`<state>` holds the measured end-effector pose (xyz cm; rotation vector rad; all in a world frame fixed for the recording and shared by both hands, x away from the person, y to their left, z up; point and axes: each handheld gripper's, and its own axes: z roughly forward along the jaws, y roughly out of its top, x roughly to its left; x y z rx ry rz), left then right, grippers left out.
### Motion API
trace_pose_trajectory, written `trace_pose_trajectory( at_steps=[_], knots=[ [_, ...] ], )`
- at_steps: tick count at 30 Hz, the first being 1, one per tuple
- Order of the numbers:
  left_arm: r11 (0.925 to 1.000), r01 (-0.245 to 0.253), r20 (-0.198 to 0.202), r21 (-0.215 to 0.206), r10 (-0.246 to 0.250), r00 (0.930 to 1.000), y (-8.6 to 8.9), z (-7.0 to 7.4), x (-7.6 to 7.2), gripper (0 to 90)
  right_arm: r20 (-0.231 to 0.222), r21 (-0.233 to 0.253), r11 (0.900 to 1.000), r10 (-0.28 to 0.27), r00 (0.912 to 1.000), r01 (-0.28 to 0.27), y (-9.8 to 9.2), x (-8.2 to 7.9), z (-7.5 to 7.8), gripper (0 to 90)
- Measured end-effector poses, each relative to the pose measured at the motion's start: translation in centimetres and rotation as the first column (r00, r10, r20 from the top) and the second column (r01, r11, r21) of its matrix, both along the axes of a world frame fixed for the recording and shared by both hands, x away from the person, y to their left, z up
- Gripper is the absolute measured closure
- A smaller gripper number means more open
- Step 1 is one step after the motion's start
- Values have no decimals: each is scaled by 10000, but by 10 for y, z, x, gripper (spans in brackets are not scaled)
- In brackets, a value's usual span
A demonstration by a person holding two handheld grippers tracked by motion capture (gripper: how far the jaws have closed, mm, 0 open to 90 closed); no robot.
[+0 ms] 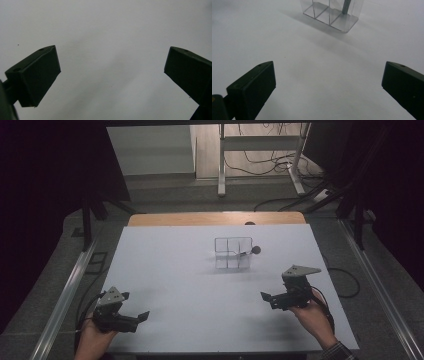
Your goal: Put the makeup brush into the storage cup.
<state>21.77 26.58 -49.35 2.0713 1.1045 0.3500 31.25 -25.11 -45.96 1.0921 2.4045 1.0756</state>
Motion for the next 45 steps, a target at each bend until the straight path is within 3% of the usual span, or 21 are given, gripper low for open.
trace_pose_trajectory(
  at_steps=[45],
  knots=[
    [10000, 65, 103, -13, -65, 9999, -2, 1, 1, 7, -177, -221, 9989, -409, 9990, 405, -30, -30, -5, 0]
  ],
)
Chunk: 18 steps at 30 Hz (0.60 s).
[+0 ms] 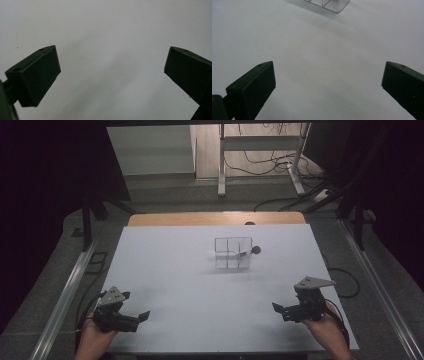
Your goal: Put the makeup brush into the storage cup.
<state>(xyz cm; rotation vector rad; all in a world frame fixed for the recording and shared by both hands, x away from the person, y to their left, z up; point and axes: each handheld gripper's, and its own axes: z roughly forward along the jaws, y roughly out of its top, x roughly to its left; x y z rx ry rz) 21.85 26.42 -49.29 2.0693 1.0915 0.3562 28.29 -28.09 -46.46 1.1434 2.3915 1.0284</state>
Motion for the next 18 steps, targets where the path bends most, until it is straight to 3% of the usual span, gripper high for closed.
trace_pose_trajectory(
  at_steps=[18],
  knots=[
    [9998, 38, 17, 220, -38, 10000, -1, 0, -1, 8, 87, 8, 9998, -221, 9997, 221, -14, -12, -1, 0]
  ],
)
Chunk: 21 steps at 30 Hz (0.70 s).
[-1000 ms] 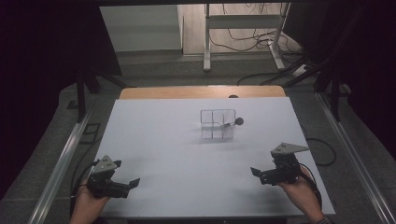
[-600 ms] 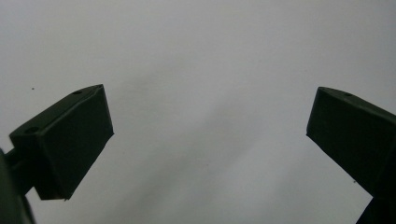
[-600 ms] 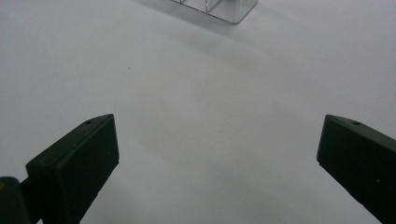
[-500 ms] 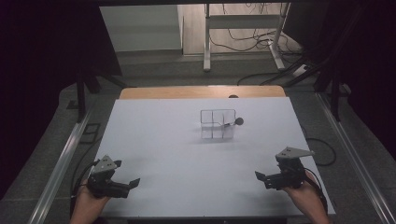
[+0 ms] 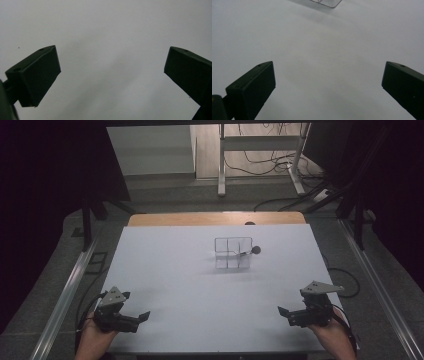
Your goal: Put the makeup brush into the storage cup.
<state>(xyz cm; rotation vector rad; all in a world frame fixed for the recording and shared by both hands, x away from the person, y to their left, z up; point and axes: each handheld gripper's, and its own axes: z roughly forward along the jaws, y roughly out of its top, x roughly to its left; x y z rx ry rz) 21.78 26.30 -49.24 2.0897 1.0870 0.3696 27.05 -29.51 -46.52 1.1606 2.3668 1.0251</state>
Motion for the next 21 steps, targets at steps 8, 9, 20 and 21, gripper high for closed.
trace_pose_trajectory(
  at_steps=[8, 9, 20, 21],
  knots=[
    [9999, 16, -25, 118, -15, 10000, 0, 0, -1, 8, 42, -50, 9999, -120, 9999, 120, -7, -5, -1, 0],
    [9999, -5, -16, 121, 5, 10000, 1, 0, -2, 8, 34, -33, 9999, -159, 9999, 159, -8, -6, -1, 0],
    [9997, -241, 14, 51, 241, 9997, 10, 0, -7, 8, -14, -153, 9995, -274, 9996, 274, -16, -12, -1, 0],
    [9997, -259, 13, 52, 259, 9997, 11, 0, -7, 8, -43, -153, 9995, -288, 9996, 287, -16, -12, -2, 0]
  ],
)
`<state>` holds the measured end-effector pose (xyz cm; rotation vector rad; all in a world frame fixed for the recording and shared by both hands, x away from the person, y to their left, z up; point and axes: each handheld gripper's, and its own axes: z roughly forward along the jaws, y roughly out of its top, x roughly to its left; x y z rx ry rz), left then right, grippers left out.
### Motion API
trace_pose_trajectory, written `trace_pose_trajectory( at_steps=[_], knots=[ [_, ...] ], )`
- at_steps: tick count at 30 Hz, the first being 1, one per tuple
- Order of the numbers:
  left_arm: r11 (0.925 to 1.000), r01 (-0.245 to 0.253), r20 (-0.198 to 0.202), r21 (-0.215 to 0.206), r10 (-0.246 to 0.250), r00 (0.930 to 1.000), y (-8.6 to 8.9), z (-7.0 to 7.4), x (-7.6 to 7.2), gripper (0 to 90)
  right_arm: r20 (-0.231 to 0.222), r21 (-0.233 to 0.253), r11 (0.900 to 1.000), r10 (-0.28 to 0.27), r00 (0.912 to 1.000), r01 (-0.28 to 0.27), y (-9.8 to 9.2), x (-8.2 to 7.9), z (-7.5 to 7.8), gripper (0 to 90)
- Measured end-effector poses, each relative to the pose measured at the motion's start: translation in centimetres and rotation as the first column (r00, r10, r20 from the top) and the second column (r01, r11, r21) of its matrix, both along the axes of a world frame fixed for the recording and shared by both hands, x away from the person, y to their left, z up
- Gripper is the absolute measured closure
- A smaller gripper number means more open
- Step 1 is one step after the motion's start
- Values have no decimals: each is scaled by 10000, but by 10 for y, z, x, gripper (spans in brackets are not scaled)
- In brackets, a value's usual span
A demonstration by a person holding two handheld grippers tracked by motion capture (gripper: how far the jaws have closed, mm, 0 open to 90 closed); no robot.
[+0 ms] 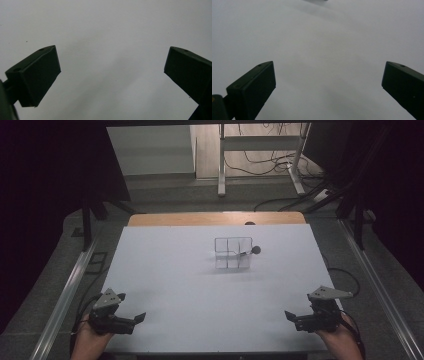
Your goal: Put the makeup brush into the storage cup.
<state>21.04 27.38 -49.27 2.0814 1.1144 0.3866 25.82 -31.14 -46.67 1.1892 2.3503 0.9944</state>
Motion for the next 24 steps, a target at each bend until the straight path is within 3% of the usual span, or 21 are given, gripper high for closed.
trace_pose_trajectory(
  at_steps=[24],
  knots=[
    [9997, -226, -117, 29, 227, 9997, 7, -3, -4, 9, -437, -296, 9993, -253, 9987, 240, -13, -8, -8, 0]
  ],
)
